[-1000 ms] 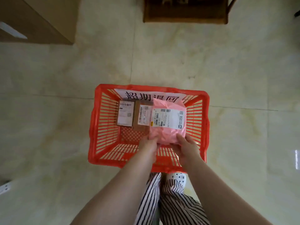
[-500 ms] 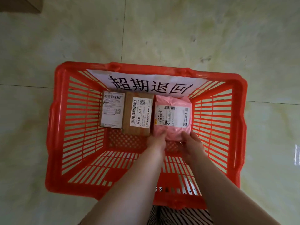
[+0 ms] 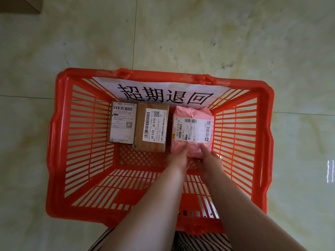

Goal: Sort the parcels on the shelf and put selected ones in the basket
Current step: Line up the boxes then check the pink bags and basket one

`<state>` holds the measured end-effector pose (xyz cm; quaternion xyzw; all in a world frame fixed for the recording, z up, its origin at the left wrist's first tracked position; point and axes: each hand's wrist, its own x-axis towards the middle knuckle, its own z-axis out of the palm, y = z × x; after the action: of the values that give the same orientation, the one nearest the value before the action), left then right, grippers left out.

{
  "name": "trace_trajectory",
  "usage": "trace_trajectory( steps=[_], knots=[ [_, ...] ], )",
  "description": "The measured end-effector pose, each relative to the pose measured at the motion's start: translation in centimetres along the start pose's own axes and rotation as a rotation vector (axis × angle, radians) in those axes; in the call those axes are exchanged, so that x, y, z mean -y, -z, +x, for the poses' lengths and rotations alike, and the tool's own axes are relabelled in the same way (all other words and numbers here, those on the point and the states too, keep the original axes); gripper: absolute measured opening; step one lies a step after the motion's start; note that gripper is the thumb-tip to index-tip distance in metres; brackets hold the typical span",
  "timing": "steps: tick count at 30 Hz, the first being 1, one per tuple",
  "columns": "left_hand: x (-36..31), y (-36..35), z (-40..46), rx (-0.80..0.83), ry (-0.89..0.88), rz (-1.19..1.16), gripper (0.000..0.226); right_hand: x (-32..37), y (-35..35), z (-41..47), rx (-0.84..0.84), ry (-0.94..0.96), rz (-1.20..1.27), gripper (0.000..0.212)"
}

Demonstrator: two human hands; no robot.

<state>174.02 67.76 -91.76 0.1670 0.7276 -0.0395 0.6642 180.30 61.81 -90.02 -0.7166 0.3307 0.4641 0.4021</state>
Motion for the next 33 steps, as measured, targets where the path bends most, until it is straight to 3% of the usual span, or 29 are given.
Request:
trace_trajectory(
  steps=[4, 8, 13, 19, 22, 25, 27, 33],
  knots=[
    [-0.2, -0.6, -0.8, -0.001, -0.023, 0.036, 0.027, 0.5, -0.5, -0.1, -0.028, -0.056, -0.059, 0.048],
    [-0.3, -1.0, -0.8, 0.002, 0.026, 0.061, 0.038, 0.7, -0.9, -0.1, -0.039, -0.091, -0.064, 0.052],
    [0.0, -0.5, -1.7, -0.104, 0.032, 0.139, 0.081, 0.8, -0.3, -1.6, -0.059, -0.091, -0.025, 0.048],
    [-1.1, 0.9, -7.0, -0.056, 0.023, 0.268, 0.085, 2.5, 0.6, -7.4, 0.070, -0.153, 0.072, 0.043],
    [-2.3, 1.9, -11.3, -0.033, 0.038, 0.207, 0.088, 4.1, 1.4, -12.0, 0.132, -0.171, 0.156, 0.044],
    [-4.1, 3.7, -18.4, -0.014, 0.016, 0.132, 0.073, 5.6, 2.8, -17.7, 0.189, -0.137, 0.181, 0.047],
    [-5.6, 5.7, -23.0, 0.002, -0.013, 0.097, 0.061, 6.8, 3.5, -21.9, 0.239, -0.067, 0.175, 0.036],
    [-10.9, 14.6, -41.2, 0.125, -0.193, -0.319, 0.024, 10.9, 4.0, -38.4, 0.520, 0.050, 0.018, 0.020]
  ],
)
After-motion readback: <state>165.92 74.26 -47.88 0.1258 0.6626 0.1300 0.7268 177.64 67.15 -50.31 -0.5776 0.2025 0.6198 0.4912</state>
